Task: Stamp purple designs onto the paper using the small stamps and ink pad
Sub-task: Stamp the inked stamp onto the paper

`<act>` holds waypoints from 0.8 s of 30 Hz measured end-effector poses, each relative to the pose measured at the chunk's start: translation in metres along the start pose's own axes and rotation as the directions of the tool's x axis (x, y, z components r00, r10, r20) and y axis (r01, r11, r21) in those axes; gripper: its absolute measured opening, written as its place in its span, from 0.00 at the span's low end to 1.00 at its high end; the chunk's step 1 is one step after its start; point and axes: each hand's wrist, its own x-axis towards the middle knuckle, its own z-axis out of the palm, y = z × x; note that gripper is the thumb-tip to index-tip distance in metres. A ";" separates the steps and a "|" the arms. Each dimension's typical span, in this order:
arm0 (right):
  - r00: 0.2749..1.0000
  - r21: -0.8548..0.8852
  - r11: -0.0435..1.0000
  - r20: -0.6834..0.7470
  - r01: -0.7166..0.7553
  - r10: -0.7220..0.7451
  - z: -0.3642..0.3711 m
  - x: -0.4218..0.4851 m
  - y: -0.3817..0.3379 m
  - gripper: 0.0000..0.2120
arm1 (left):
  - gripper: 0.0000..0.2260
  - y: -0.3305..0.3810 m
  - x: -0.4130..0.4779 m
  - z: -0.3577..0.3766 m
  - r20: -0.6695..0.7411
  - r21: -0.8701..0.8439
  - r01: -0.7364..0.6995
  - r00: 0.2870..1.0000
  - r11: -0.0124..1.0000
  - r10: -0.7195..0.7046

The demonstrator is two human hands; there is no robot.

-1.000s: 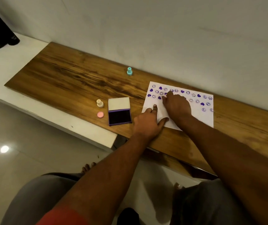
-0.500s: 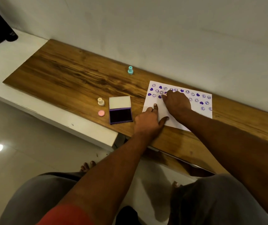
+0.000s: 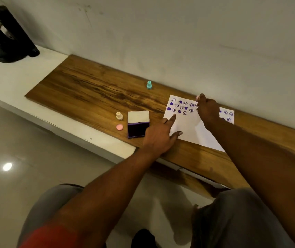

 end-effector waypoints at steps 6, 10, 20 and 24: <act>0.982 -0.089 0.981 0.098 0.170 -0.162 0.006 -0.032 -0.012 0.21 | 0.25 -0.068 -0.035 -0.059 -0.186 -0.076 0.054 0.980 0.996 -0.067; 0.872 -0.140 0.871 0.224 0.470 -0.434 0.037 -0.071 -0.030 0.16 | 0.18 -0.120 -0.064 -0.081 -0.253 -0.139 0.231 0.932 0.963 -0.260; 0.591 -0.162 0.606 0.510 0.779 -0.624 0.126 -0.146 -0.074 0.15 | 0.23 -0.156 -0.076 -0.066 -0.150 -0.238 0.477 0.843 0.846 -0.517; 0.548 -0.203 0.536 0.551 0.819 -0.629 0.144 -0.149 -0.077 0.18 | 0.21 -0.158 -0.070 -0.059 -0.131 -0.236 0.490 0.840 0.839 -0.527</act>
